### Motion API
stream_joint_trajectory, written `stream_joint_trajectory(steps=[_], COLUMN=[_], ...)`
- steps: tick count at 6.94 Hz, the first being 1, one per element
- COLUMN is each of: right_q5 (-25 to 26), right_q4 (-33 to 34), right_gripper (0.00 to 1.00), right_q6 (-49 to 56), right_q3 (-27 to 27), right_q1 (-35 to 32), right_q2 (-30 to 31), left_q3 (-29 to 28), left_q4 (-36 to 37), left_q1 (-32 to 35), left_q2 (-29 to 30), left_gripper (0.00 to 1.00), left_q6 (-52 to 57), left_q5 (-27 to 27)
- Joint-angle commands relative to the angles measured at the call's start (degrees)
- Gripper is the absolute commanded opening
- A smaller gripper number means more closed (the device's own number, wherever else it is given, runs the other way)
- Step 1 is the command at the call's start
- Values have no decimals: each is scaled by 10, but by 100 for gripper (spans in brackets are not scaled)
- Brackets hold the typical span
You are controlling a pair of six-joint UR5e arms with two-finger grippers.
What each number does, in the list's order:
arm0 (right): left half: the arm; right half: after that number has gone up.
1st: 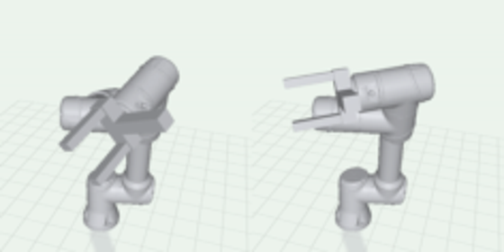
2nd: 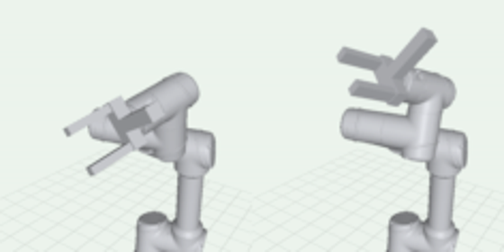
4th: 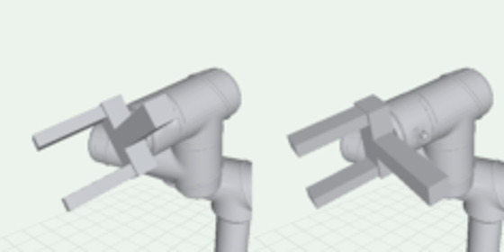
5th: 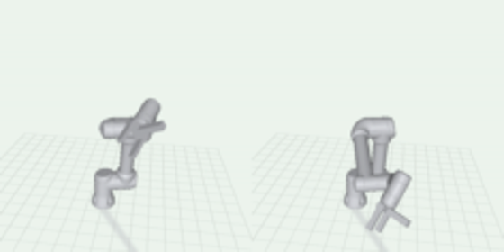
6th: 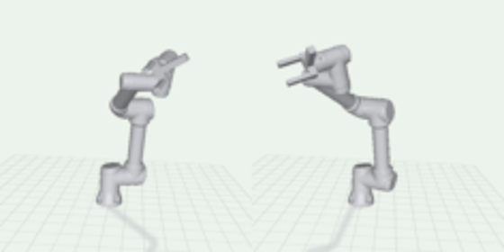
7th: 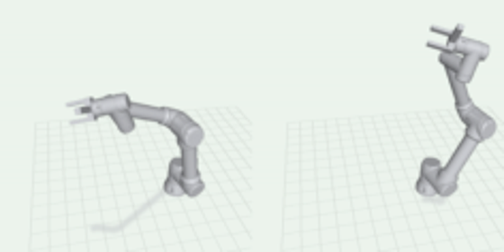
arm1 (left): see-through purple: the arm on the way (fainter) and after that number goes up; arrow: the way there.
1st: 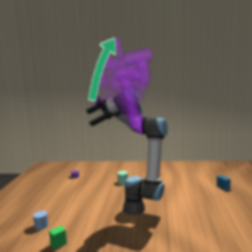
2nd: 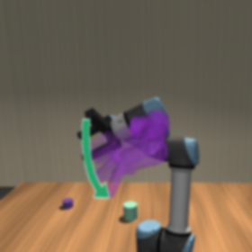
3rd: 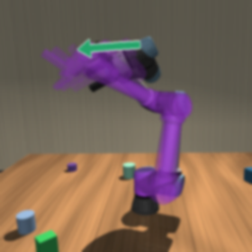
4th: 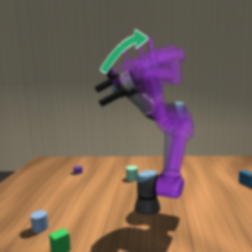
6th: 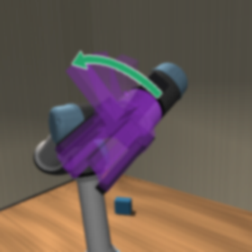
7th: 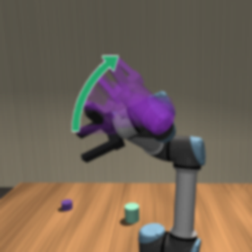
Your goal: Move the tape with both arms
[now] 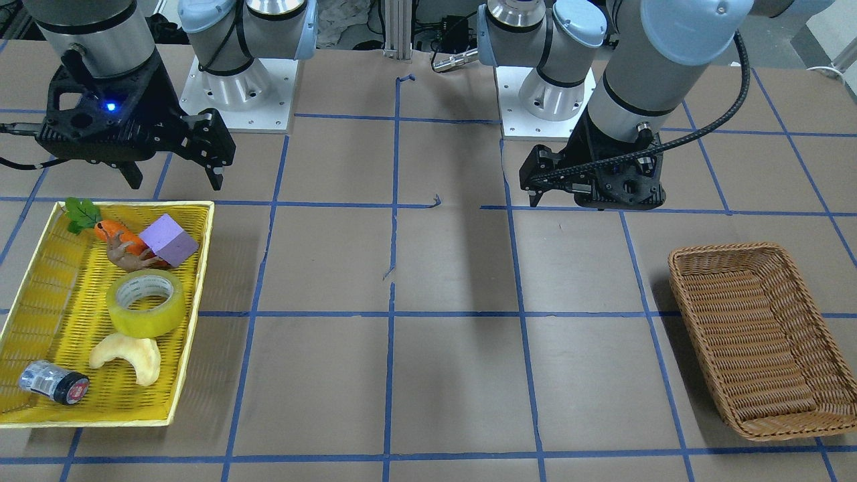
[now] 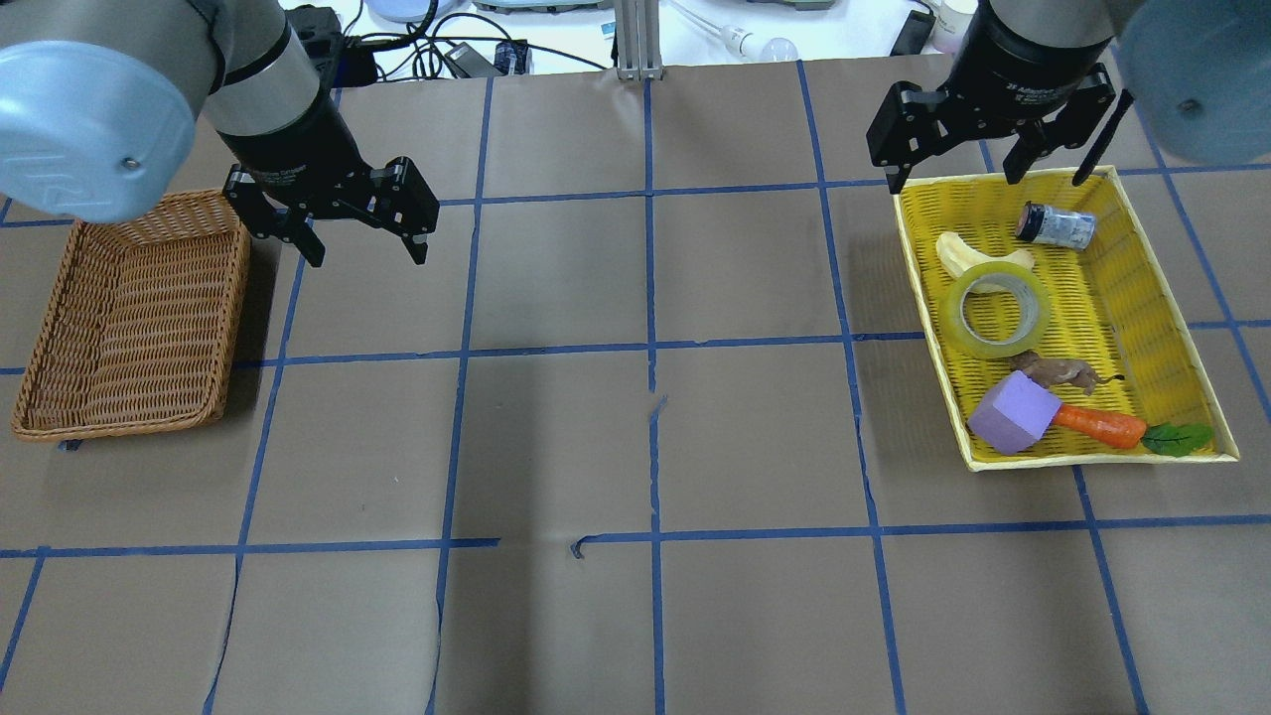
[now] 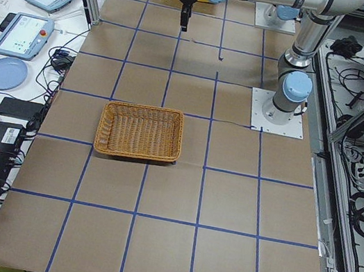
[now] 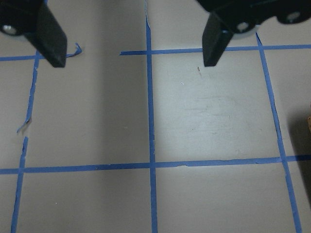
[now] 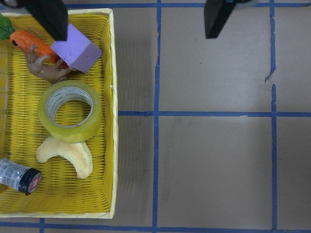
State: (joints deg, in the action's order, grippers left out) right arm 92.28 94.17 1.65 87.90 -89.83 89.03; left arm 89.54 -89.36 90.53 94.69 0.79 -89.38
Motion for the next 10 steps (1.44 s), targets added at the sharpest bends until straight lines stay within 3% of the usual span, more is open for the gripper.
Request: stream_joint_trajectory(steps=[1,10], right_q5=[2,-6], right_q4=[0,14], right_gripper=[100,100], right_q6=[-1,-2], right_q3=[1,1], right_q1=[1,2], right_q2=[0,-3], left_q3=[0,-1], left_q4=[0,0], left_q1=[0,1], left_q2=[1,5], left_gripper=[100,100], left_q6=[0,-5], left_q5=[-1,1])
